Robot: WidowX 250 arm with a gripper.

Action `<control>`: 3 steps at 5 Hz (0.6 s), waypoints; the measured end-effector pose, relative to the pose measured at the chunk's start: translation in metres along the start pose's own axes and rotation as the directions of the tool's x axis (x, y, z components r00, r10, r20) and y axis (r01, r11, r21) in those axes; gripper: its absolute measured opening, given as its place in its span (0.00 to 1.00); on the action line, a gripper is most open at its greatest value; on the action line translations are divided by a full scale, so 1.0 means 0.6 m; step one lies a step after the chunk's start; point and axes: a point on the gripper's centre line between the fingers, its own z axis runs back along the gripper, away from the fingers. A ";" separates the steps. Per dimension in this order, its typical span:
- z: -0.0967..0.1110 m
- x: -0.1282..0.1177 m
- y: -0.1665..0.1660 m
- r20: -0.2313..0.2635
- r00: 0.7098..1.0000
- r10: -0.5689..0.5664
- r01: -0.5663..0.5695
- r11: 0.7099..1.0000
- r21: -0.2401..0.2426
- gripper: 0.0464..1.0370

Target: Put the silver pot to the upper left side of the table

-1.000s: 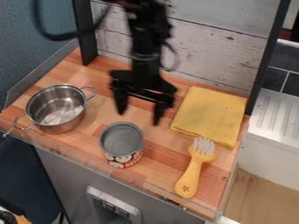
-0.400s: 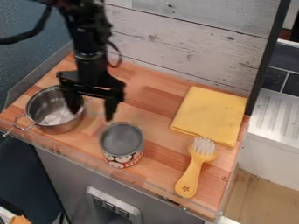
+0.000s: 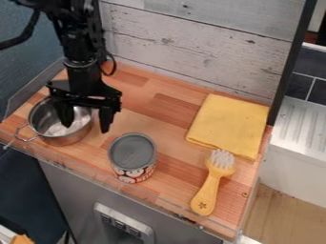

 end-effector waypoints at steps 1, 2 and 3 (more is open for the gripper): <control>-0.022 -0.001 0.009 -0.021 0.999 0.028 -0.027 0.999 0.034 0.96; -0.042 0.004 0.007 -0.059 0.997 0.040 -0.037 0.999 0.038 0.91; -0.041 0.007 0.006 -0.054 0.998 0.039 -0.037 0.999 0.038 0.62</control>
